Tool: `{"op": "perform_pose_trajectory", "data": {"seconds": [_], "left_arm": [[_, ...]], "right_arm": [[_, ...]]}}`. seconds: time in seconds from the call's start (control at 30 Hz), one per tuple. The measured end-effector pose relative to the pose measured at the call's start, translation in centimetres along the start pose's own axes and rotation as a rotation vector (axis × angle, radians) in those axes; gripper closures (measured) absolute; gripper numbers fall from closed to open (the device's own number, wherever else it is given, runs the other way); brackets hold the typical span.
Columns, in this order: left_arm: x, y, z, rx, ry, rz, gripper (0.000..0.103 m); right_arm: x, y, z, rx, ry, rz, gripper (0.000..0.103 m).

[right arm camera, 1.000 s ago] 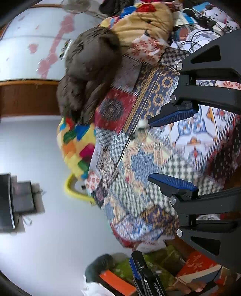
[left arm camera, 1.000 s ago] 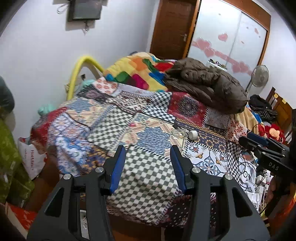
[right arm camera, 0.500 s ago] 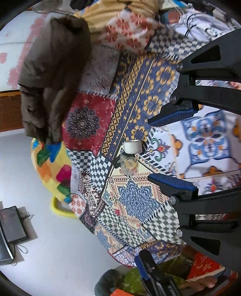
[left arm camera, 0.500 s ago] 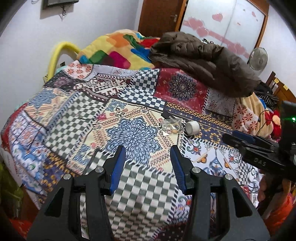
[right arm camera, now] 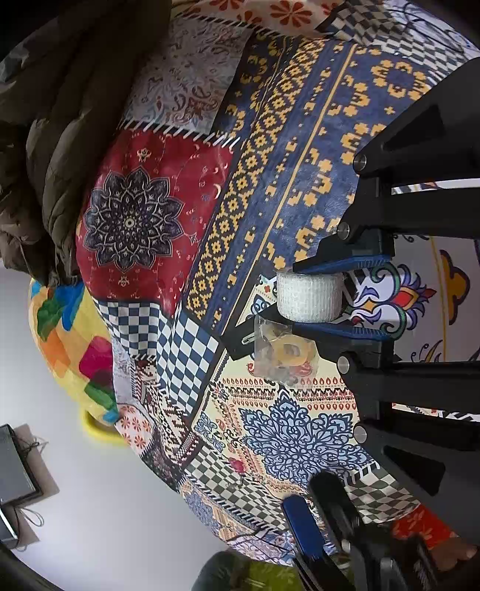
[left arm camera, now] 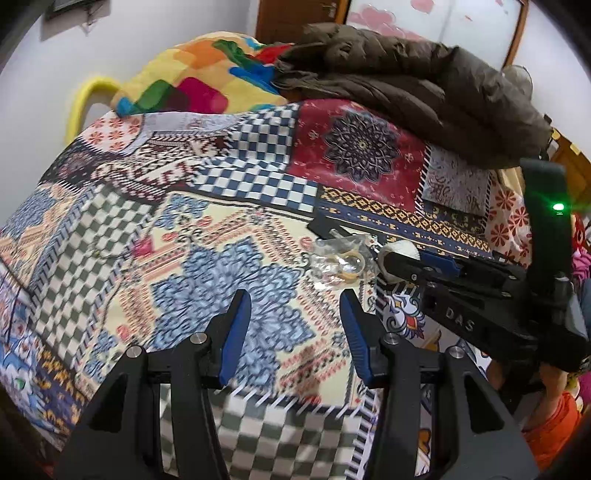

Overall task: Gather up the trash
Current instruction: 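Grasp the white tape roll with the right tool while the left tool grasps the clear plastic bag, then carry the tape roll and plastic bag with both tools over the white bin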

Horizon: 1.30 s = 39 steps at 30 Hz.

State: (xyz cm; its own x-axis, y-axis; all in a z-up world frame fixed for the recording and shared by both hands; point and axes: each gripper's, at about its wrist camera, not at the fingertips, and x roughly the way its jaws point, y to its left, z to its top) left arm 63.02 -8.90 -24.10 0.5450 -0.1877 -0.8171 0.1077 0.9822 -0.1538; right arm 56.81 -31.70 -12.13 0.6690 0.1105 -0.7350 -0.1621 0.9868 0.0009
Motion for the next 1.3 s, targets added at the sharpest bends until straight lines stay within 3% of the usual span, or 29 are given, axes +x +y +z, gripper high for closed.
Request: {"op": "perform_pose_trajectory", "data": {"seconds": [0.17, 0.37, 0.47, 0.63, 0.8, 0.83, 1.03, 1.3], "left_arm": [[2.4, -1.8, 1.0, -0.003, 0.026, -0.055, 0.054], [5.5, -4.3, 2.4, -0.031, 0.052, -0.095, 0.054], [6.7, -5.4, 2.7, -0.015, 0.050, -0.051, 0.054], [7.7, -6.3, 2.5, 0.014, 0.043, 0.065, 0.067], [7.0, -5.7, 2.4, -0.022, 0.049, 0.028, 0.083], [6.7, -5.6, 2.5, -0.028, 0.049, 0.014, 0.097], [4.0, -3.6, 1.8, -0.096, 0.058, -0.069, 0.099], [-2.6, -2.4, 0.7, -0.058, 0.004, -0.045, 0.099]], "right_arm": [[-1.3, -1.8, -0.3, 0.029, -0.024, 0.038, 0.080], [-3.2, -3.5, -0.1, 0.033, -0.073, -0.025, 0.080], [-3.7, -3.8, -0.1, 0.018, -0.082, -0.048, 0.080], [-4.5, -4.2, -0.3, 0.021, -0.091, -0.041, 0.080], [-5.2, -4.0, -0.6, 0.023, -0.096, -0.039, 0.080], [-5.4, -3.9, -0.6, 0.020, -0.095, -0.039, 0.080], [-6.9, -2.6, -1.0, -0.005, -0.095, -0.051, 0.080], [-10.3, 0.2, -1.4, -0.029, -0.116, -0.043, 0.080]]}}
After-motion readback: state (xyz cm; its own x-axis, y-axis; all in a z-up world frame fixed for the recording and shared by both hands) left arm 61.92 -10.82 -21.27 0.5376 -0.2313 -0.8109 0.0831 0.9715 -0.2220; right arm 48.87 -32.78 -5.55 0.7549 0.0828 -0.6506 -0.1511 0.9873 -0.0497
